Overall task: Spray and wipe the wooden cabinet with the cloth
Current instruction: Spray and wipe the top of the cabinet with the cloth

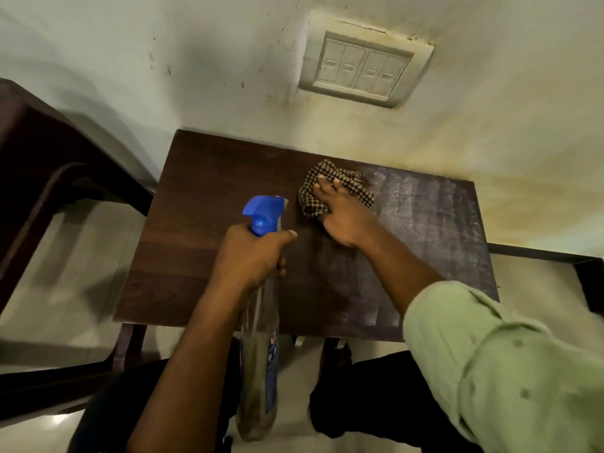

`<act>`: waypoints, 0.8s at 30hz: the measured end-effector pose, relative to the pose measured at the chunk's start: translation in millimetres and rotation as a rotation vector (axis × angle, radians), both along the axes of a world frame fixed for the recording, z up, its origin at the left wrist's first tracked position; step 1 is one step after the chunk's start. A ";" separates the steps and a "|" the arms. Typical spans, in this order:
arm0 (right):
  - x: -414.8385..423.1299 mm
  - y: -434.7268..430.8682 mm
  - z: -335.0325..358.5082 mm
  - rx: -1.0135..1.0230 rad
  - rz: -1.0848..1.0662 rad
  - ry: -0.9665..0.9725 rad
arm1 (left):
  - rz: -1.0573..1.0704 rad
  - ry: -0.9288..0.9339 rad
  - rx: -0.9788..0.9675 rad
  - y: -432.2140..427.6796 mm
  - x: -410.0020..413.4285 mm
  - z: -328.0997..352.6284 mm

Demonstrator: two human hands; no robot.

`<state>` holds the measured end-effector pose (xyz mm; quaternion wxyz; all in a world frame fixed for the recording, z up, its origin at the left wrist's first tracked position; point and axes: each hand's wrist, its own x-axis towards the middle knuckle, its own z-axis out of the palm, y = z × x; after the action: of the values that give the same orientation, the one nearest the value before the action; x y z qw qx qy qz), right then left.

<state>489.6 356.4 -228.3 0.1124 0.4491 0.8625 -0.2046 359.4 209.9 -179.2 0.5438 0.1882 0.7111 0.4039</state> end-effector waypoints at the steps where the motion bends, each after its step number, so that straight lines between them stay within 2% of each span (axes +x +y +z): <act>1: -4.6 3.8 -1.1 0.001 -0.009 -0.003 | 0.003 -0.002 0.000 -0.1 -1.0 -0.3; 5: 12.2 -31.0 -3.7 0.054 0.027 0.027 | -0.002 0.014 0.011 0.7 -6.2 0.5; 11: 59.1 -127.1 -10.0 -0.004 0.129 0.038 | 0.020 0.025 0.027 -3.2 -5.7 -1.3; 15: 61.7 -119.2 -10.3 -0.015 0.108 0.107 | -0.005 0.051 0.022 -6.7 -1.3 -1.1; 20: 23.1 -66.4 -0.9 0.006 -0.003 0.030 | -0.005 0.068 0.033 -13.0 6.3 3.7; 24: 24.6 -91.4 0.2 0.036 -0.025 0.050 | 0.032 0.084 0.033 -24.1 10.2 5.3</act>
<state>514.2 265.0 -228.1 0.0801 0.4566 0.8628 -0.2017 369.6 185.9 -173.9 0.5037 0.2026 0.7294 0.4162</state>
